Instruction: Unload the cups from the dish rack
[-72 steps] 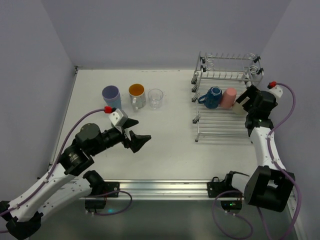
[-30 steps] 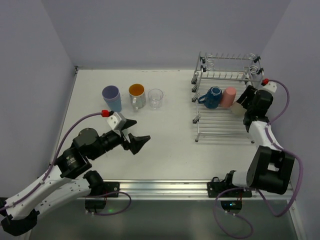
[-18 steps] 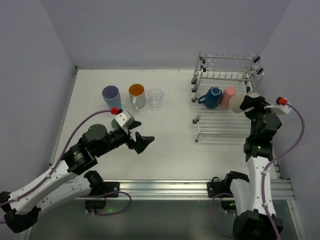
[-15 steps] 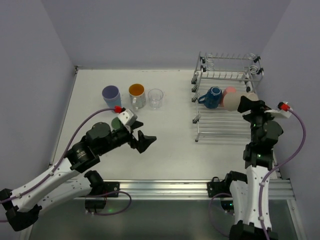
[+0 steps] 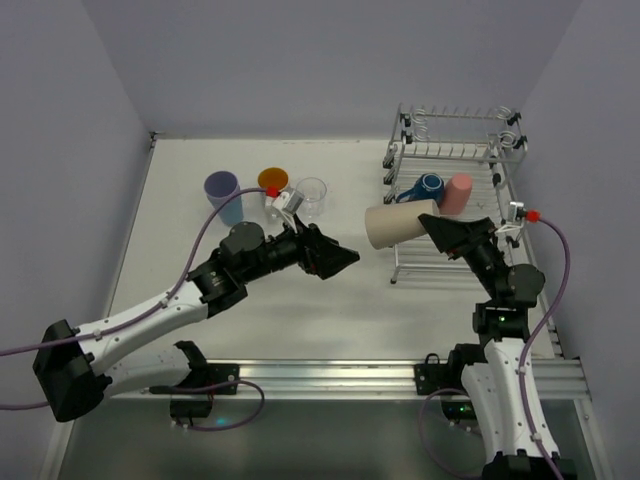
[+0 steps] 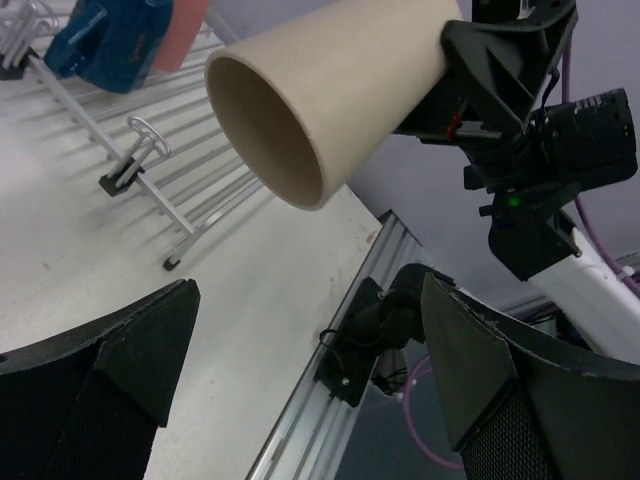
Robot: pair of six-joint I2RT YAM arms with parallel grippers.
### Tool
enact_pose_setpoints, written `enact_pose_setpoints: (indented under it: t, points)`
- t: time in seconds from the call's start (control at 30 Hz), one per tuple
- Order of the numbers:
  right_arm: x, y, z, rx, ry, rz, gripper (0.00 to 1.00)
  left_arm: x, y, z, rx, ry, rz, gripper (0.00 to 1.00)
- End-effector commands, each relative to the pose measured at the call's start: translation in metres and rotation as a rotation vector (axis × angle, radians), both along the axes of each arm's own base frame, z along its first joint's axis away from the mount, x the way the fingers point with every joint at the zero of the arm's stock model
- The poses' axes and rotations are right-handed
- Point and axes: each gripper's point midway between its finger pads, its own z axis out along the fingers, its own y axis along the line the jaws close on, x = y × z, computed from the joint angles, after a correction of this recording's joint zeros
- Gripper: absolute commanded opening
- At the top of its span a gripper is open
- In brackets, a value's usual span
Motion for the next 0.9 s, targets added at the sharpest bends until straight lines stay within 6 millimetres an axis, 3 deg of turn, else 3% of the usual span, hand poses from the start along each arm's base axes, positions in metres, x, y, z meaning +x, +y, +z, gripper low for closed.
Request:
enact_pose_setpoints:
  t: [0.0, 0.47, 0.6, 0.7, 0.73, 0.8, 0.87]
  points:
    - [-0.020, 0.016, 0.021, 0.038, -0.090, 0.135, 0.47, 0.004, -0.018, 0.041, -0.203, 0.041, -0.034, 1.00]
    - [-0.032, 0.044, -0.006, 0.126, -0.030, 0.322, 0.47, 0.011, -0.046, 0.049, -0.328, 0.013, -0.115, 1.00]
    - [-0.035, 0.058, -0.009, 0.157, -0.021, 0.377, 0.47, 0.005, -0.048, 0.059, -0.387, -0.012, -0.165, 0.93]
    - [-0.034, 0.064, -0.013, 0.183, -0.008, 0.384, 0.47, 0.003, -0.043, 0.069, -0.405, -0.039, -0.154, 0.58]
    - [-0.033, 0.065, -0.015, 0.189, -0.006, 0.384, 0.47, 0.004, -0.041, 0.071, -0.403, -0.044, -0.139, 0.32]
    - [-0.033, 0.067, -0.017, 0.196, 0.001, 0.383, 0.53, 0.009, -0.032, 0.076, -0.381, -0.065, -0.079, 0.13]
    - [-0.032, 0.067, -0.020, 0.190, 0.001, 0.374, 0.63, 0.017, -0.025, 0.079, -0.342, -0.106, -0.016, 0.02]
